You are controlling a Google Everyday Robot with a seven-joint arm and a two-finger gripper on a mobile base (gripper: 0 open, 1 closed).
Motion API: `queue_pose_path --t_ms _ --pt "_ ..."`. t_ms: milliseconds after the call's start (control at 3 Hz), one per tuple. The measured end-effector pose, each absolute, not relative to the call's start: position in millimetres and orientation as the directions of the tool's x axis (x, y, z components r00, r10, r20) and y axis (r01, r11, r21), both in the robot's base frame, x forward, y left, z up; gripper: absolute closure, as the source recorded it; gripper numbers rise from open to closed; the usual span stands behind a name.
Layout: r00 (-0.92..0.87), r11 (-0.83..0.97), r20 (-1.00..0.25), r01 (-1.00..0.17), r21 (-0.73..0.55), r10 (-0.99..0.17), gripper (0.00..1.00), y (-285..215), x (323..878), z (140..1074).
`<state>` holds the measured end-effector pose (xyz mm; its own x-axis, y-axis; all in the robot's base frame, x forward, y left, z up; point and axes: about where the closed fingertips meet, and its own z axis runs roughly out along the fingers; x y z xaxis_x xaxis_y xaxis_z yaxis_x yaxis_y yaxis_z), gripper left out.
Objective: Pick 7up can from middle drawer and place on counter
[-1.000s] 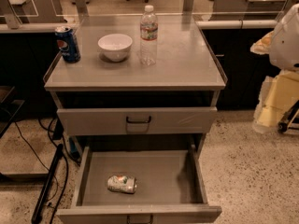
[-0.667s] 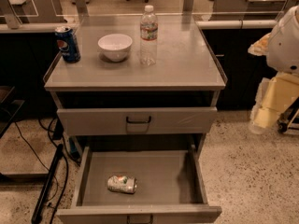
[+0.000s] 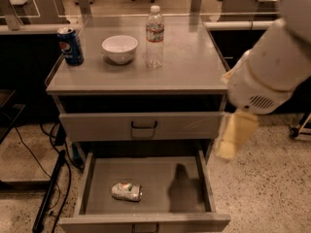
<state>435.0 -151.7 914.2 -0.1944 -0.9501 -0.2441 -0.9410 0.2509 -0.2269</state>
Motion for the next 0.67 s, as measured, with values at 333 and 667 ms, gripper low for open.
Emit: queue_pose_path --t_ms 333,667 --pt "-0.177 0.222 -0.24 -0.959 -0.176 -0.954 0.0 -115.9 422.4 887.2" --pt "-0.176 0.219 -0.237 -0.961 -0.171 -0.955 0.0 -114.6 420.7 884.4"
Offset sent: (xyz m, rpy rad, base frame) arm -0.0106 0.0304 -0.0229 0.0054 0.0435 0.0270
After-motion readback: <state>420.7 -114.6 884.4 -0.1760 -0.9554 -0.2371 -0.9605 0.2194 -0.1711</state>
